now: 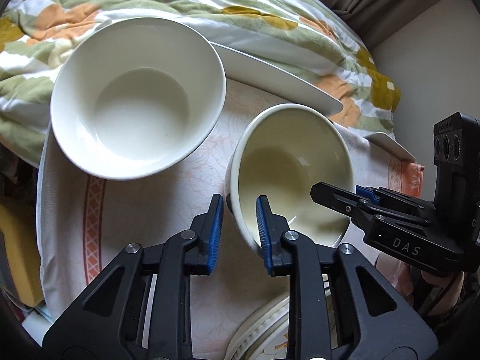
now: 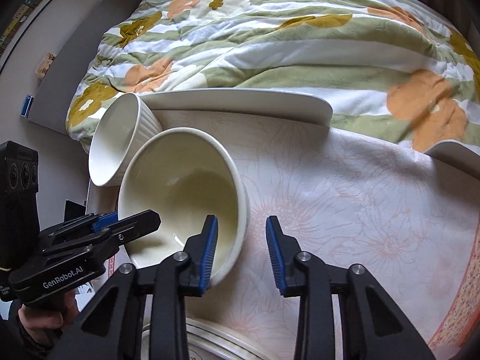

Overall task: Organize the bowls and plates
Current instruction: 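Close both grippers on the cream bowl rim, then carry the cream bowl with both grippers and lower it into the pink basin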

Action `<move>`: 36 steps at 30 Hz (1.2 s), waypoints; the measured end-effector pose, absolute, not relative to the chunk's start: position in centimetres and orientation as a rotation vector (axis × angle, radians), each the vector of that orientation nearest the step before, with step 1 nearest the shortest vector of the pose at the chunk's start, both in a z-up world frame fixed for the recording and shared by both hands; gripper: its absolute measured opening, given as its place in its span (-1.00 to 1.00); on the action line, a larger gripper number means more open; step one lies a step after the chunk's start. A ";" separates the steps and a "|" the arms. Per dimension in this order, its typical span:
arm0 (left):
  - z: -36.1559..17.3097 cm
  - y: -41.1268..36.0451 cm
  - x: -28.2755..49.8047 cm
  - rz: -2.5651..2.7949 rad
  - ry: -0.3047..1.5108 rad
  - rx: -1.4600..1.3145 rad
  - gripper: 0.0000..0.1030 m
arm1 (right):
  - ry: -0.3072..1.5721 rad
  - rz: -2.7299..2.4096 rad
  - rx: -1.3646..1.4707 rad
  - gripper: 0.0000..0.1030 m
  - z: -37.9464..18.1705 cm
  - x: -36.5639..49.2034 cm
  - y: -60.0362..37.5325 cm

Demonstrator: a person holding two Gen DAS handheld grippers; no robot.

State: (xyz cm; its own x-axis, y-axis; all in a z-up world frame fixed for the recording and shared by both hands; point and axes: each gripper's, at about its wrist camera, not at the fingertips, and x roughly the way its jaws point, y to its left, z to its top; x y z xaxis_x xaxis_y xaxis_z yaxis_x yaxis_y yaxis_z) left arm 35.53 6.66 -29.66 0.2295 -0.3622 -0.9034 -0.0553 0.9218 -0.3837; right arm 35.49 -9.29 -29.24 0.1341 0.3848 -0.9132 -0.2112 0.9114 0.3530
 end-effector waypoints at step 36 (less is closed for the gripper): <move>-14.0 -4.3 25.2 -0.472 1.126 -0.140 -0.67 | 1.132 0.215 0.237 -0.77 -15.5 23.2 -17.4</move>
State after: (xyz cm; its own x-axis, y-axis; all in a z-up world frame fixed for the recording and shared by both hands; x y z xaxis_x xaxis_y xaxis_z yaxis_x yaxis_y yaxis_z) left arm 25.17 -4.34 -14.02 0.3441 -0.4312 -0.8340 0.2922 0.8934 -0.3413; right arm 23.17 -17.41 -15.45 0.4094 0.2880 -0.8657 -0.0489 0.9544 0.2944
